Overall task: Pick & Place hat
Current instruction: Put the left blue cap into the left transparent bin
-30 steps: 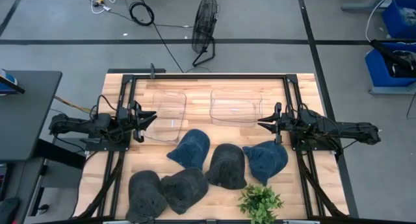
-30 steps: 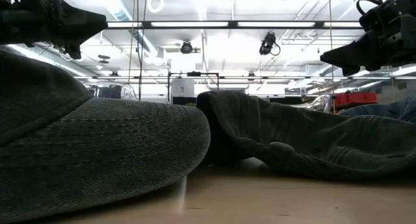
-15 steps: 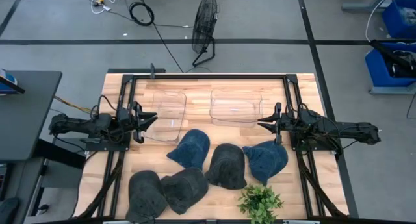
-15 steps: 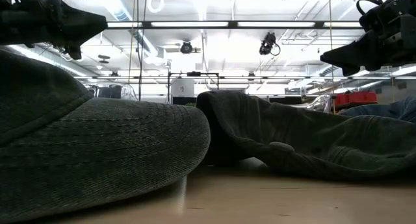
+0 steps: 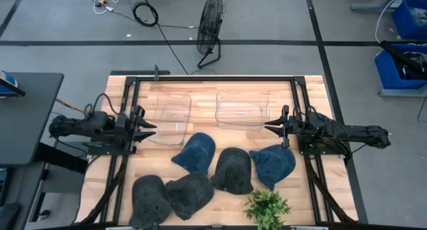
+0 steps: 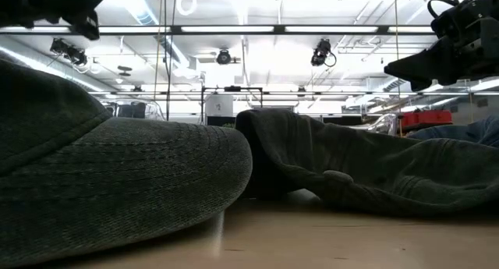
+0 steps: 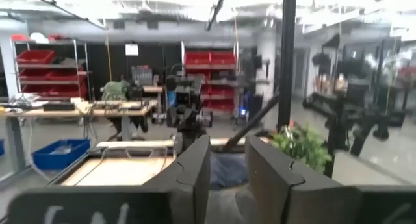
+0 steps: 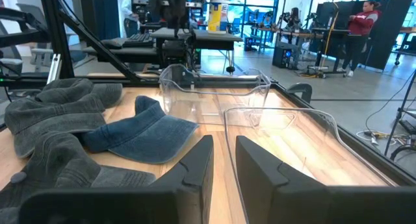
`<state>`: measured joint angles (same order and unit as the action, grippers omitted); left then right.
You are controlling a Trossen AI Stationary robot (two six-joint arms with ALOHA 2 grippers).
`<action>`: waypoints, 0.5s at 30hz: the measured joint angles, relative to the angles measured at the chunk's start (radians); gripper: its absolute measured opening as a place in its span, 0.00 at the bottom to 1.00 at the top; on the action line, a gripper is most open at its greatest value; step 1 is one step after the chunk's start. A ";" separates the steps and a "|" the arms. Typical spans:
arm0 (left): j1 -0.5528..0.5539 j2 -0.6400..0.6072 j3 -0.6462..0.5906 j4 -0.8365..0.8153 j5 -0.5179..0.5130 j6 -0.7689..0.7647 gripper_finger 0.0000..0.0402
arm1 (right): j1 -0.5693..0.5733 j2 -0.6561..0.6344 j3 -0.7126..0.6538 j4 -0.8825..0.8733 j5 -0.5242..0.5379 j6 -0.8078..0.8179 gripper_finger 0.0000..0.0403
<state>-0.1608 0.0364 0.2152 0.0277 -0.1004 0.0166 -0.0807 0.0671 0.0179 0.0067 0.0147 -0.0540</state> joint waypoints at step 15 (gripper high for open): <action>0.003 0.424 0.214 -0.139 -0.090 0.093 0.50 | 0.000 0.000 0.000 0.000 0.000 0.000 0.18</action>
<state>-0.1577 0.4601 0.4290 -0.1110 -0.1907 0.1099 -0.0807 0.0673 0.0177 0.0067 0.0143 -0.0540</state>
